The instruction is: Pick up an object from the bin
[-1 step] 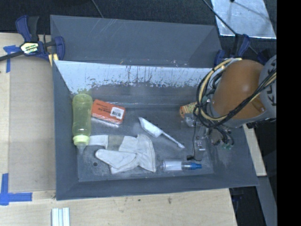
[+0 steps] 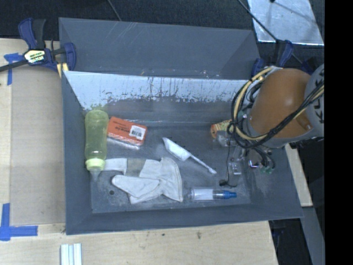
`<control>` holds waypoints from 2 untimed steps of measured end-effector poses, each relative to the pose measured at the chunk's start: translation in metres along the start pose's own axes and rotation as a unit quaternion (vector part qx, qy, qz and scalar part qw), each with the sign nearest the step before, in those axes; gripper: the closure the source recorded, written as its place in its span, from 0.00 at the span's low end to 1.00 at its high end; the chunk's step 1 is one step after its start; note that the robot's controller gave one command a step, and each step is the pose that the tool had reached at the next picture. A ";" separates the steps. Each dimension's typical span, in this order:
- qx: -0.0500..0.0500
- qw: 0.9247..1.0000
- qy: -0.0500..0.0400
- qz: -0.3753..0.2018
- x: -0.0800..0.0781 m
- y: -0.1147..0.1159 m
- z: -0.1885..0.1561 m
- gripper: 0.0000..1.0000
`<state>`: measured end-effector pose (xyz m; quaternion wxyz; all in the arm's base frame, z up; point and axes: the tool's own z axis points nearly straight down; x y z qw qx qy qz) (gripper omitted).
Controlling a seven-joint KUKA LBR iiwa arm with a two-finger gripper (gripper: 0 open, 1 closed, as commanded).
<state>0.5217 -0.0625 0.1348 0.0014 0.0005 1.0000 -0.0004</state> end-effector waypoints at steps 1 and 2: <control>0.001 1.000 -0.003 0.011 -0.024 0.037 0.038 0.00; -0.002 1.000 0.003 -0.023 -0.041 0.061 0.063 0.00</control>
Offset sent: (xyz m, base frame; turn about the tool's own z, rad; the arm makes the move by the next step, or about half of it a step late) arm 0.0516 0.0437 -0.0565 -0.0728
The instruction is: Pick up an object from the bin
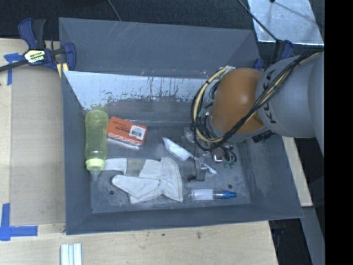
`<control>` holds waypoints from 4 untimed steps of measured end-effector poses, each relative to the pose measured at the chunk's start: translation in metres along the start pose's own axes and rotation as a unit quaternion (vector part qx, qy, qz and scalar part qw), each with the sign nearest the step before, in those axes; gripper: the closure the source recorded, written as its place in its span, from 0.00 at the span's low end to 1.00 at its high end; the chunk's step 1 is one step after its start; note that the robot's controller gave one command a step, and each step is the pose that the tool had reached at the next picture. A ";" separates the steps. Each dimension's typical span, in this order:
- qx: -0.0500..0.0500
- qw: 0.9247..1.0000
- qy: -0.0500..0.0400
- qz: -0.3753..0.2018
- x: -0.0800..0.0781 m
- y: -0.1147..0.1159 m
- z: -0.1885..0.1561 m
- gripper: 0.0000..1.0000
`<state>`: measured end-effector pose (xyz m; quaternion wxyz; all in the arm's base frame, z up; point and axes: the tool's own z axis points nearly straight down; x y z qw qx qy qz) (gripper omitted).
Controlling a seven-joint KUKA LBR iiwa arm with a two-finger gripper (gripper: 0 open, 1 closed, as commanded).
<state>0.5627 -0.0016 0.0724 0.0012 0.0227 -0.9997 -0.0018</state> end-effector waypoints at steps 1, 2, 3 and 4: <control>0.002 0.996 -0.002 0.093 0.002 0.001 -0.001 1.00; 0.002 0.995 -0.002 0.099 0.003 0.004 -0.001 1.00; 0.002 0.995 0.001 0.095 0.007 -0.004 -0.044 1.00; 0.002 0.996 -0.006 0.086 -0.006 -0.003 -0.082 1.00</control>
Offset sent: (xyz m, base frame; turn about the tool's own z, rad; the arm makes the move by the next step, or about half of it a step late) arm 0.0000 0.0000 0.0000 0.0000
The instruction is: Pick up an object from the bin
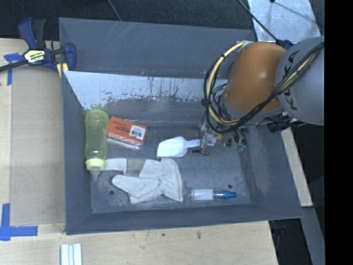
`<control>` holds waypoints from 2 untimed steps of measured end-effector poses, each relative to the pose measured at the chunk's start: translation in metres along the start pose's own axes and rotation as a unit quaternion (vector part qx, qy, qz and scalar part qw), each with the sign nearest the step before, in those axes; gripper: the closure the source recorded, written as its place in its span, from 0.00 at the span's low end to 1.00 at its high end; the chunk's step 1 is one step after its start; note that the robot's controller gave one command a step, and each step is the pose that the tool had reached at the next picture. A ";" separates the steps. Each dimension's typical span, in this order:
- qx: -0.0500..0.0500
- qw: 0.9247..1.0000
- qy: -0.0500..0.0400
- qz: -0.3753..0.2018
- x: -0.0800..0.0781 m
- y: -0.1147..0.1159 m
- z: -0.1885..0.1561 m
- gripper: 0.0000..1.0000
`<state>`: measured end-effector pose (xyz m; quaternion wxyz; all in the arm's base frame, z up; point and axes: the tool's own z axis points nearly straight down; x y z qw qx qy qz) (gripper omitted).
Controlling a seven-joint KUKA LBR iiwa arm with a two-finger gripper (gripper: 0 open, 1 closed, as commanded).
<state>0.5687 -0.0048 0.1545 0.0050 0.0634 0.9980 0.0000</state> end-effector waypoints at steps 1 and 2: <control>0.001 1.000 0.008 -0.005 0.019 -0.012 -0.036 1.00; 0.000 1.000 0.005 0.012 0.017 -0.001 -0.106 1.00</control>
Offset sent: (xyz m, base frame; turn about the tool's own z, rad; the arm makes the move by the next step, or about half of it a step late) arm -0.0174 0.0162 0.1659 0.0603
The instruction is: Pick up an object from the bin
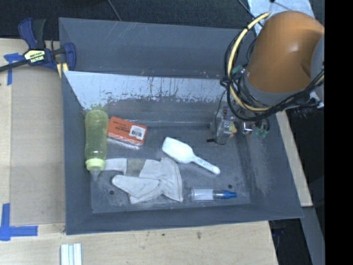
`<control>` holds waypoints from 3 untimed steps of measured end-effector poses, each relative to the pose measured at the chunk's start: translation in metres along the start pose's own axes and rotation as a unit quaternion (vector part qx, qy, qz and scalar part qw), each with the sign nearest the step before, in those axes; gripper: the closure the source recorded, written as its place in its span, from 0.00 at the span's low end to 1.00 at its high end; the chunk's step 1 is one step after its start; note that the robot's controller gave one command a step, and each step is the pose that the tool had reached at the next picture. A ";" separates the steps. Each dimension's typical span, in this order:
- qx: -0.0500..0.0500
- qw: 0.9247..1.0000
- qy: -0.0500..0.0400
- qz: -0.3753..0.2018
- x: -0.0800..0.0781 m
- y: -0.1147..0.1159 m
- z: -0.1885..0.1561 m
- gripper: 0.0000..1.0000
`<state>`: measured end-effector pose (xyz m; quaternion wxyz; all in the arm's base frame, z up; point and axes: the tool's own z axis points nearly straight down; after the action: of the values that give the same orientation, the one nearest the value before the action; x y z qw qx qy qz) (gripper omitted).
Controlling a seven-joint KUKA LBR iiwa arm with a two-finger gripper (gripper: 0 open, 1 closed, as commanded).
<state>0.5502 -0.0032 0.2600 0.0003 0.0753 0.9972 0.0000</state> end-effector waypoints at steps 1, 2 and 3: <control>0.000 1.000 -0.002 -0.019 -0.012 -0.001 -0.046 1.00; 0.000 0.999 0.004 -0.035 0.028 0.024 0.065 0.00; 0.000 0.999 -0.001 -0.034 0.025 0.024 0.060 0.00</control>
Offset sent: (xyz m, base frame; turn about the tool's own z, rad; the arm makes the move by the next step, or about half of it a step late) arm -0.0222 0.0280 -0.0604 -0.0672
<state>0.5287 0.0245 0.1997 0.0015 0.0410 0.9992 0.0000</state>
